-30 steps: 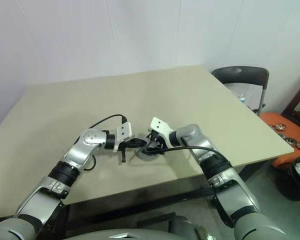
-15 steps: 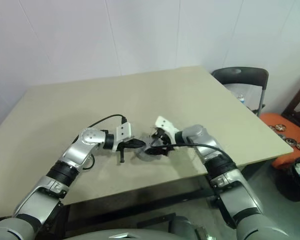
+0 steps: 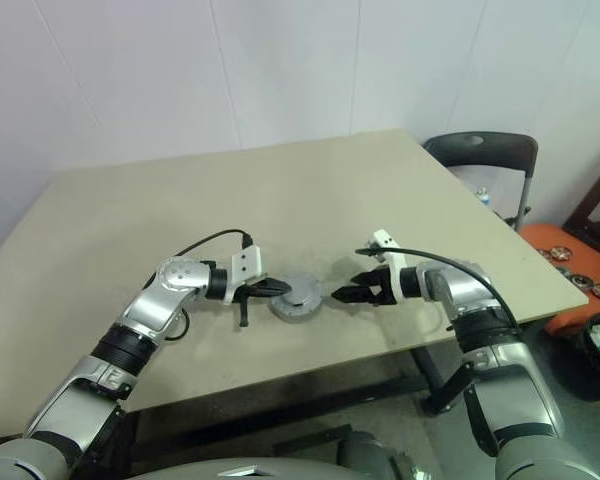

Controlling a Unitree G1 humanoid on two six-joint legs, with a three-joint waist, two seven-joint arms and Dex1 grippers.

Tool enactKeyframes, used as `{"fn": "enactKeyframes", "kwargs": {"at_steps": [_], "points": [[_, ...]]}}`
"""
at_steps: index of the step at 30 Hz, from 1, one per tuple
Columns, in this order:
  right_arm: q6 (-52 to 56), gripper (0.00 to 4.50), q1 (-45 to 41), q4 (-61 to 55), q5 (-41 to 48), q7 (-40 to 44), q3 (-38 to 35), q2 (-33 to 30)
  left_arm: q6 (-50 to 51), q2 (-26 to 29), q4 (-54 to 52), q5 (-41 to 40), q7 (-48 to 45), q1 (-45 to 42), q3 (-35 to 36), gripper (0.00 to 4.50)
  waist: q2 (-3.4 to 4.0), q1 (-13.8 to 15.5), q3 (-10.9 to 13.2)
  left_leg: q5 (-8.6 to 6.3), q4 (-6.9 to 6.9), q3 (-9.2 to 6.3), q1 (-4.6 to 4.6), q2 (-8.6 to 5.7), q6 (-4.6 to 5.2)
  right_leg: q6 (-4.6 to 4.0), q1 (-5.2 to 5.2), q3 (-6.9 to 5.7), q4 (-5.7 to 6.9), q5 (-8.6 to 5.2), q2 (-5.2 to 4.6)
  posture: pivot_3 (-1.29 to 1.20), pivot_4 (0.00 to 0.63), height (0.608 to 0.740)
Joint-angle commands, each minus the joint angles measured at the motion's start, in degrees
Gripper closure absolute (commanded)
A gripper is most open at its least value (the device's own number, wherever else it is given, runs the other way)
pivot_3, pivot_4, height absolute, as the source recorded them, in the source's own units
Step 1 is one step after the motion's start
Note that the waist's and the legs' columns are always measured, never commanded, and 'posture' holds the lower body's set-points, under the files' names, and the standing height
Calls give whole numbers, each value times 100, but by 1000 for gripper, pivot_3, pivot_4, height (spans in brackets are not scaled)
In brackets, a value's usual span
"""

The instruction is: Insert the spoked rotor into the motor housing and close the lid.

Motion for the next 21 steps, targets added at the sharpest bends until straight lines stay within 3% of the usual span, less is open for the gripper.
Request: {"fn": "enactKeyframes", "kwargs": {"at_steps": [1,9,17,21], "points": [[1022,20,-93,-213,277,-497,-185,346,180,53,359,324,-167,173,-381,4500,-3,-1,-4,0,0,0,0,0,0,0,0,0,1,0,0,0,0,740],[2435,20,-353,-347,875,-1403,-960,1630,86,124,503,422,-241,23,-399,4500,-2,-48,-2,-2,-2,-1,1,3,-4,0,-6,0,7,0,7,0,0,740],[2202,20,-949,255,987,-2035,-1291,2901,-150,431,1066,767,-245,-385,-418,4500,-3,-478,2,-3,-3,-1,2,8,-13,-1,-27,14,30,2,35,0,0,740],[1993,20,-1215,620,1025,-2062,-1384,3216,-303,511,1403,931,-262,-588,-421,4500,4,-684,6,-8,-3,-32,7,27,-22,-4,-50,25,40,6,83,0,0,740]]}}
